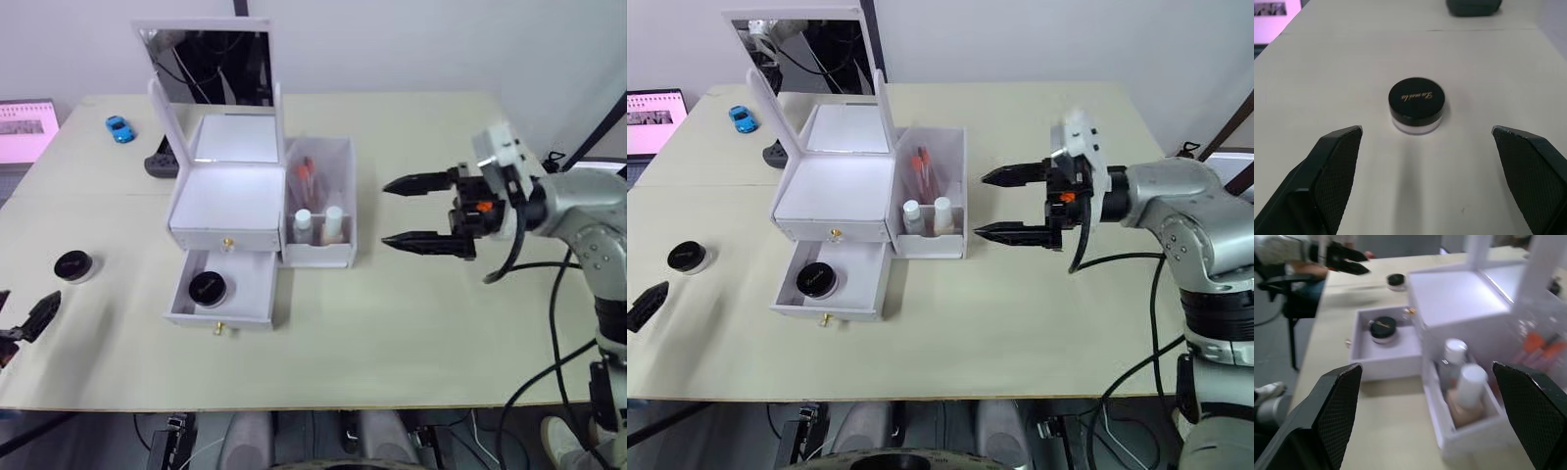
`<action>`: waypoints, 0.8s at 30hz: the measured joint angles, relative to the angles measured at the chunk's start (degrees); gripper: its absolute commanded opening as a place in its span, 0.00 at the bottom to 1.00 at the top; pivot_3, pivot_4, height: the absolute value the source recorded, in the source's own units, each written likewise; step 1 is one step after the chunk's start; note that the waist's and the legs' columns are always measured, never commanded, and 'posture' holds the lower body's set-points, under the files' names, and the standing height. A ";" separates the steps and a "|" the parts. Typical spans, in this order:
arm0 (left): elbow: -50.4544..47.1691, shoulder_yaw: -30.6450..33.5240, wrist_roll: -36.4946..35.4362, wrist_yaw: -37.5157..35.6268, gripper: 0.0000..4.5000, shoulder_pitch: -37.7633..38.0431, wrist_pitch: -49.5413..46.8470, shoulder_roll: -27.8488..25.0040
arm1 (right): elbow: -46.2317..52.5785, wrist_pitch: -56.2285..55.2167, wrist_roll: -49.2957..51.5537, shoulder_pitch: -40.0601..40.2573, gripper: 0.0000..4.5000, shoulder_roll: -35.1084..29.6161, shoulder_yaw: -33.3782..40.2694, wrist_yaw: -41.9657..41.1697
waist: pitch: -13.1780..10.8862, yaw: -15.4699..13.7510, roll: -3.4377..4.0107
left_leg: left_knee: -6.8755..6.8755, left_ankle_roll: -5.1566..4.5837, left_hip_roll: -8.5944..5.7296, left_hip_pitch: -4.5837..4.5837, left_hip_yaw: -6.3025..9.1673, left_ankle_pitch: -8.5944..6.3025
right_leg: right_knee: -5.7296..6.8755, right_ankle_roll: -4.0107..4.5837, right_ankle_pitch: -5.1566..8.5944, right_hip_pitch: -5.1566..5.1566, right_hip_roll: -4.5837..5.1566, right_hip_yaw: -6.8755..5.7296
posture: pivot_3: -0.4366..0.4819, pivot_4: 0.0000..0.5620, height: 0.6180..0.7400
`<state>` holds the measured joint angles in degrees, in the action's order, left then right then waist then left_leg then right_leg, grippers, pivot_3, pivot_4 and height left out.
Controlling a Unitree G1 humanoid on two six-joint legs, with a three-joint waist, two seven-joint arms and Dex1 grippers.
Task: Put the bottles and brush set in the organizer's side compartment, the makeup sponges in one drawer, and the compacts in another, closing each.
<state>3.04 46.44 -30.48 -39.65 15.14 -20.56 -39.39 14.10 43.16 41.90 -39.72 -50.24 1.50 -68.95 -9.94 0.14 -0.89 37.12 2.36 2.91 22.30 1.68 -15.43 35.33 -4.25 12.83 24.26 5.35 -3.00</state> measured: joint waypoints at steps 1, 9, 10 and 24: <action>-0.47 -0.84 0.16 1.33 0.99 -0.71 -1.47 -0.09 | 0.45 0.64 0.47 -0.73 1.00 0.21 -0.26 0.07 | 0.01 -0.12 -0.02 | 0.01 0.00 0.00 0.00 0.00 0.00 | 0.00 0.00 0.00 0.00 0.00 0.00 | 0.48 0.27 0.91; 3.16 -7.83 1.88 5.48 0.99 -11.51 -9.03 -4.28 | 4.00 3.79 3.35 -1.54 1.00 1.14 -0.43 2.09 | 0.05 -0.66 -0.06 | 0.00 0.00 0.00 0.00 -0.01 0.00 | 0.04 0.01 -0.02 0.03 -0.06 0.02 | 0.48 0.27 0.91; 4.42 -9.02 2.52 5.59 0.99 -12.75 -9.11 -4.41 | 4.33 4.02 3.43 -1.40 1.00 1.07 -0.23 2.43 | 0.05 -0.61 -0.06 | 0.00 0.00 0.00 0.00 -0.02 0.00 | 0.04 0.01 -0.02 0.03 -0.06 0.02 | 0.48 0.27 0.91; 21.37 -17.15 9.23 7.56 0.99 -26.27 -6.43 -5.66 | 8.19 5.26 4.45 1.35 1.00 -0.52 3.16 5.77 | 0.06 -0.66 -0.08 | -0.01 0.01 0.03 -0.03 0.00 0.01 | 0.10 -0.09 -0.11 0.04 -0.12 0.03 | 0.48 0.27 0.91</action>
<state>24.41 29.29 -21.25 -32.09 -11.13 -26.99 -45.05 22.29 48.42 46.35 -38.36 -50.76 4.67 -63.18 -9.87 -0.52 -0.97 37.11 2.37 2.94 22.27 1.69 -15.42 35.42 -4.35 12.72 24.30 5.23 -2.98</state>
